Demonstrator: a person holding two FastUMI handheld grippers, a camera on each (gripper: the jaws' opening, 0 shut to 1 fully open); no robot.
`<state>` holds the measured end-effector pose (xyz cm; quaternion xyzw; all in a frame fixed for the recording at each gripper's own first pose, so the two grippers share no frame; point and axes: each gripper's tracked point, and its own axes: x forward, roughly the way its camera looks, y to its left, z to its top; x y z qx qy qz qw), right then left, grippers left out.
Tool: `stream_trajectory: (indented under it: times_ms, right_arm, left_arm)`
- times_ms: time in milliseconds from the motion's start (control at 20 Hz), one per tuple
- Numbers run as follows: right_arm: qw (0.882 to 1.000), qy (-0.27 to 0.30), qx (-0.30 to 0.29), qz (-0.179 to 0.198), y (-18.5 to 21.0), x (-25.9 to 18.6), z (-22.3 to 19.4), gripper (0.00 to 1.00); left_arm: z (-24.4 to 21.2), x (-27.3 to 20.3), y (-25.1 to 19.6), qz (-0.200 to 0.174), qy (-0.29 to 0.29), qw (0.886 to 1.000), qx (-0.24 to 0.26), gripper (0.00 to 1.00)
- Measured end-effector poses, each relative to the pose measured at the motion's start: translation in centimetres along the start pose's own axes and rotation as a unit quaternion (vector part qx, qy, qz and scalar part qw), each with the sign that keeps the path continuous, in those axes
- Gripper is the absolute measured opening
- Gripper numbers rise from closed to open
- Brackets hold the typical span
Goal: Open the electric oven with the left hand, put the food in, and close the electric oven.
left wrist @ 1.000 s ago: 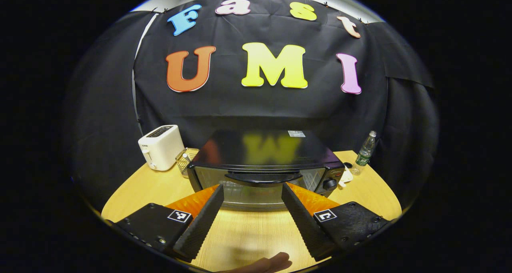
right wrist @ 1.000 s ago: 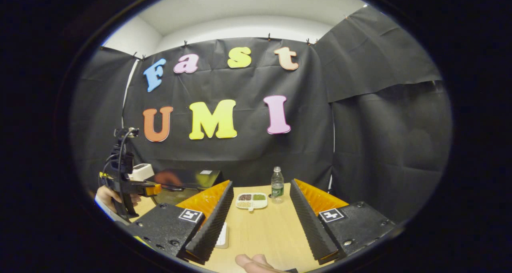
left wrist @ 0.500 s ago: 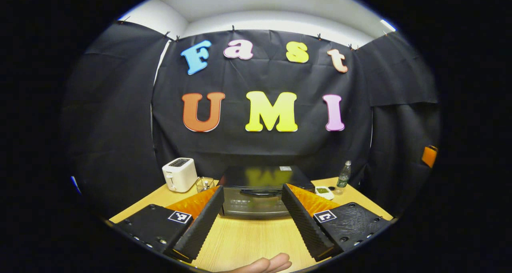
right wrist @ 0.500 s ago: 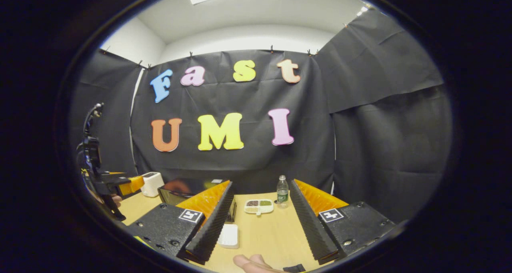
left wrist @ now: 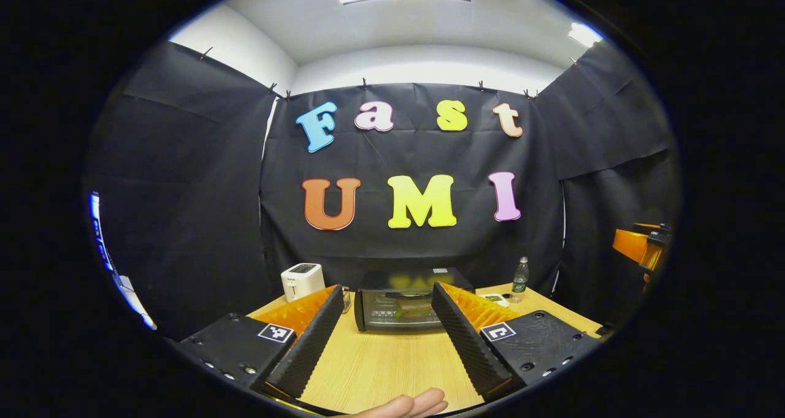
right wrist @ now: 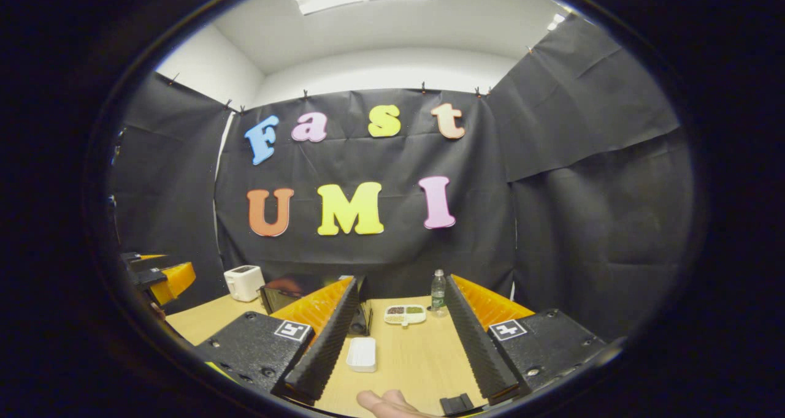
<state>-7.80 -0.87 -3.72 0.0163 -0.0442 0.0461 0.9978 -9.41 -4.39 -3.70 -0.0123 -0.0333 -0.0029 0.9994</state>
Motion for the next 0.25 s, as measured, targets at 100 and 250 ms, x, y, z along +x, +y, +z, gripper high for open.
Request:
stream_trajectory:
  times_ms: [100,250]
  right_arm:
    - [1.0,0.004,-0.001,0.002,0.4,-1.1,-0.7,0.91]
    - [1.0,-0.003,0.004,0.006,0.6,-2.2,-0.5,0.91]
  left_arm:
    - [-0.8,-1.1,0.2,0.0,0.001,1.0,-0.004,0.95]
    - [-1.0,-2.2,0.3,-0.01,-0.001,1.0,-0.013,0.95]
